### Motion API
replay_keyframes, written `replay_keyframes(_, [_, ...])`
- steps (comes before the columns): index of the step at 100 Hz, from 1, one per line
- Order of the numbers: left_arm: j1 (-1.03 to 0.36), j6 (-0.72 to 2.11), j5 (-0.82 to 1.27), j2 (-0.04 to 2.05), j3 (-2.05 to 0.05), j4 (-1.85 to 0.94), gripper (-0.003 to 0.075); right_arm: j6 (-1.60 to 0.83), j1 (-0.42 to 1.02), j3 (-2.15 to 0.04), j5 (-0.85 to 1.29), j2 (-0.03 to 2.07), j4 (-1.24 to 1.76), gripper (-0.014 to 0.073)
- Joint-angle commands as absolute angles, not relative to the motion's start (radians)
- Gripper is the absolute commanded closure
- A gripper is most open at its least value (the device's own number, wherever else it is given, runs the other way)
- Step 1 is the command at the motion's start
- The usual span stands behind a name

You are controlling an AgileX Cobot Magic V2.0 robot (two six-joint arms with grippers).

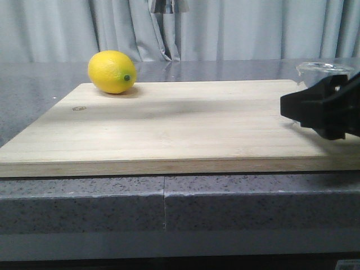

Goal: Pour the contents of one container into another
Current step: 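Lift the glass beaker with the right gripper toward the held jigger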

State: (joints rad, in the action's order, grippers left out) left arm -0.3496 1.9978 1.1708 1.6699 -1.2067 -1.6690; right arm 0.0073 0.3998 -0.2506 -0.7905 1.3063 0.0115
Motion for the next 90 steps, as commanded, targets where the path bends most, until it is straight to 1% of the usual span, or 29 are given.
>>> replay_keyframes(1, [-0.358,1.988,1.272,1.621,-1.231,-1.755,0.0533,0.01,0.4,-0.324,-0.786,1.254,0.008,0.0321])
replay_keyframes(17, [-0.358,1.988,1.272,1.621,-1.231,-1.755,0.0533,0.0,0.4,-0.459,-0.588,1.192,0.0,0.0321])
replay_keyframes(25, [-0.358,1.988,1.272,1.621,-1.231,-1.755,0.0533,0.0,0.4,-0.553,-0.443,1.169,-0.022,0.0321])
replay_keyframes(42, [-0.358,1.988,1.272,1.621,-1.231,-1.755,0.0533,0.0,0.4,-0.772,-0.131,1.166,-0.102,0.0321])
replay_keyframes(53, [-0.358,1.988,1.272,1.621,-1.231,-1.755,0.0533,0.0,0.4,-0.885,0.0,1.166,-0.141,0.0321])
replay_keyframes(74, [-0.358,1.988,1.271,1.621,-1.231,-1.755,0.0533,0.0,0.4,-1.04,0.133,1.166,-0.183,0.0321])
replay_keyframes(90, [-0.358,1.988,1.271,1.621,-1.231,-1.755,0.0533,0.0,0.4,-1.092,0.176,1.166,-0.185,0.0321])
